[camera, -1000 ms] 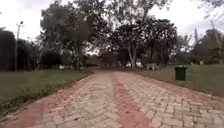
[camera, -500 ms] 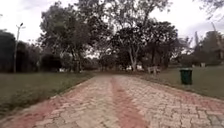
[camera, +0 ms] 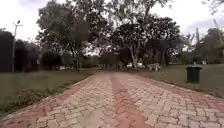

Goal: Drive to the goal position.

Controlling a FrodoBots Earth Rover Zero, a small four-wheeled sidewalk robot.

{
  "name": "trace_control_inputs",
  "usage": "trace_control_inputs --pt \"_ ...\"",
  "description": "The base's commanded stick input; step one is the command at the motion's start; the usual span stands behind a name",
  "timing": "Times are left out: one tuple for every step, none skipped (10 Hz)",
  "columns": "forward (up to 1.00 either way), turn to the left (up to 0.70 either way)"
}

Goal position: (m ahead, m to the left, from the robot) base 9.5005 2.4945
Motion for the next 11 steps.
trace_control_inputs --pt "0.70 0.00" --pt "0.70 0.00" --pt "0.70 0.00" --pt "0.70 0.00" --pt "0.70 0.00" --pt "0.70 0.00" --pt "0.70 0.00" --pt "0.70 0.10" --pt "0.70 0.14" --pt "0.70 0.15" --pt "0.70 0.13"
